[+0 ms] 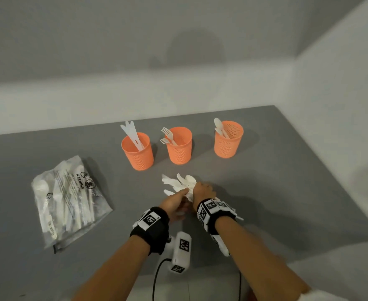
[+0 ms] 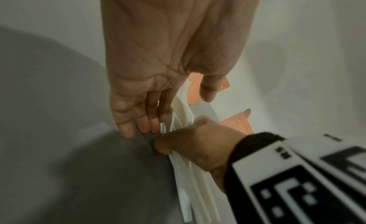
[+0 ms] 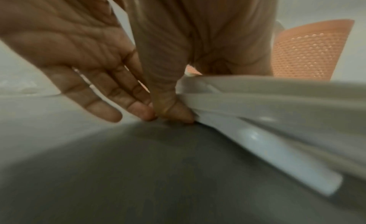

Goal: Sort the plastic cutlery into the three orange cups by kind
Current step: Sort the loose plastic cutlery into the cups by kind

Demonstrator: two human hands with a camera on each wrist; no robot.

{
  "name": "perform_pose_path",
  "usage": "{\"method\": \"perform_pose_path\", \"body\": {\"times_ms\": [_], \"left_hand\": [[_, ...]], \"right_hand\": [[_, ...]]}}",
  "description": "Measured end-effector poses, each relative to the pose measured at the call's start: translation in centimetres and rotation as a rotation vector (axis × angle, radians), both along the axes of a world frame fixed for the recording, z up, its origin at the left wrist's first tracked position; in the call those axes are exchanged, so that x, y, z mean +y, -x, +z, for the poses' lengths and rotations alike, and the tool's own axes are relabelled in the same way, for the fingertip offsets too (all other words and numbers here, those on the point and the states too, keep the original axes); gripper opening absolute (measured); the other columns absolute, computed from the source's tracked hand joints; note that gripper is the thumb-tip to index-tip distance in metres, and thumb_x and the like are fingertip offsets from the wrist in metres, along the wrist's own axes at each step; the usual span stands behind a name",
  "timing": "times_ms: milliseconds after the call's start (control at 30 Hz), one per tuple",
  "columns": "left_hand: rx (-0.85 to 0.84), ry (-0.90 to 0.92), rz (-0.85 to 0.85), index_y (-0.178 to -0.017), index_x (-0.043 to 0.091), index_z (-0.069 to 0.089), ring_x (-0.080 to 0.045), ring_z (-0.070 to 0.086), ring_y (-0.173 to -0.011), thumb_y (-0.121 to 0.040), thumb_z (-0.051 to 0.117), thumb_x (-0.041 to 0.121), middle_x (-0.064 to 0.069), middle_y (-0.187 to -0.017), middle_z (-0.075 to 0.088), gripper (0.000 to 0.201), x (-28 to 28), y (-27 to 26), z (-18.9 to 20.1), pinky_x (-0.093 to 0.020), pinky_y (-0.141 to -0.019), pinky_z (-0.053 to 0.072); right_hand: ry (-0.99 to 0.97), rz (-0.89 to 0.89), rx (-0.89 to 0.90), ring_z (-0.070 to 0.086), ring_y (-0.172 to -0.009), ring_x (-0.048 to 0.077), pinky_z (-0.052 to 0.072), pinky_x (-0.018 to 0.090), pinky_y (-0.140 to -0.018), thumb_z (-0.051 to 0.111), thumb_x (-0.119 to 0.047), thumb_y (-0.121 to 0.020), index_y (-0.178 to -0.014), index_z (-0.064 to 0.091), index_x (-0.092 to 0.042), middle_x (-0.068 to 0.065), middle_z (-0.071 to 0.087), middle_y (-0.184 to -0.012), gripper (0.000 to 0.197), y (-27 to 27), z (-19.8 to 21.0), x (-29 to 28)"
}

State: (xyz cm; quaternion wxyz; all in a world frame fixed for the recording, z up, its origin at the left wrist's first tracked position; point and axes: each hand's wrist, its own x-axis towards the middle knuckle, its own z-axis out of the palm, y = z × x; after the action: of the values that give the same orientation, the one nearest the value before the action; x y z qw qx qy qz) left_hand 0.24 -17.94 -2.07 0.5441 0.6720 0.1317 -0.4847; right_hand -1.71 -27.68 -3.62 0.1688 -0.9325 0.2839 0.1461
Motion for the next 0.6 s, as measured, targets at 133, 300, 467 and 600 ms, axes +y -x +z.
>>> {"method": "perform_pose_path", "body": {"times_ms": [133, 300, 467, 600], "left_hand": [[-0.002, 0.041, 0.107, -0.077, 0.010, 0.050, -0.014, 0.040, -0.059, -0.095, 0.043, 0.037, -0.005, -0.071, 0.048, 0.034, 0.9, 0.1, 0.0, -0.027, -0.061, 0.038], [-0.007, 0.050, 0.150, -0.088, 0.006, 0.052, -0.017, 0.050, -0.070, -0.095, 0.044, 0.035, -0.009, -0.084, 0.054, 0.030, 2.2, 0.5, -0.1, -0.030, -0.067, 0.043], [-0.008, 0.088, 0.185, -0.092, 0.008, 0.052, -0.017, 0.055, -0.079, -0.095, 0.044, 0.034, -0.008, -0.089, 0.057, 0.028, 3.4, 1.2, -0.2, -0.030, -0.071, 0.044], [0.028, 0.170, 0.238, -0.089, 0.008, 0.056, -0.019, 0.058, -0.083, -0.094, 0.044, 0.029, -0.009, -0.090, 0.062, 0.025, 4.3, 2.4, -0.2, -0.030, -0.077, 0.046]], "right_hand": [[0.031, 0.076, 0.004, 0.050, -0.119, 0.032, 0.044, 0.039, -0.096, 0.057, -0.001, -0.086, -0.122, 0.049, -0.002, 0.018, 0.052, -0.128, 0.037, 0.3, 0.0, -0.3], [0.023, 0.170, -0.007, 0.057, -0.110, 0.031, 0.049, 0.037, -0.091, 0.069, -0.009, -0.075, -0.116, 0.054, -0.004, 0.016, 0.056, -0.119, 0.044, 0.8, 0.0, -0.9], [0.023, 0.182, -0.123, 0.058, -0.106, 0.035, 0.047, 0.038, -0.088, 0.064, -0.012, -0.076, -0.117, 0.048, -0.006, 0.015, 0.063, -0.112, 0.044, 2.0, 0.3, -0.8], [-0.208, 0.043, -0.339, 0.059, -0.102, 0.038, 0.047, 0.039, -0.085, 0.061, -0.015, -0.079, -0.115, 0.048, -0.004, 0.018, 0.063, -0.110, 0.039, 2.7, 2.1, -1.4]]}}
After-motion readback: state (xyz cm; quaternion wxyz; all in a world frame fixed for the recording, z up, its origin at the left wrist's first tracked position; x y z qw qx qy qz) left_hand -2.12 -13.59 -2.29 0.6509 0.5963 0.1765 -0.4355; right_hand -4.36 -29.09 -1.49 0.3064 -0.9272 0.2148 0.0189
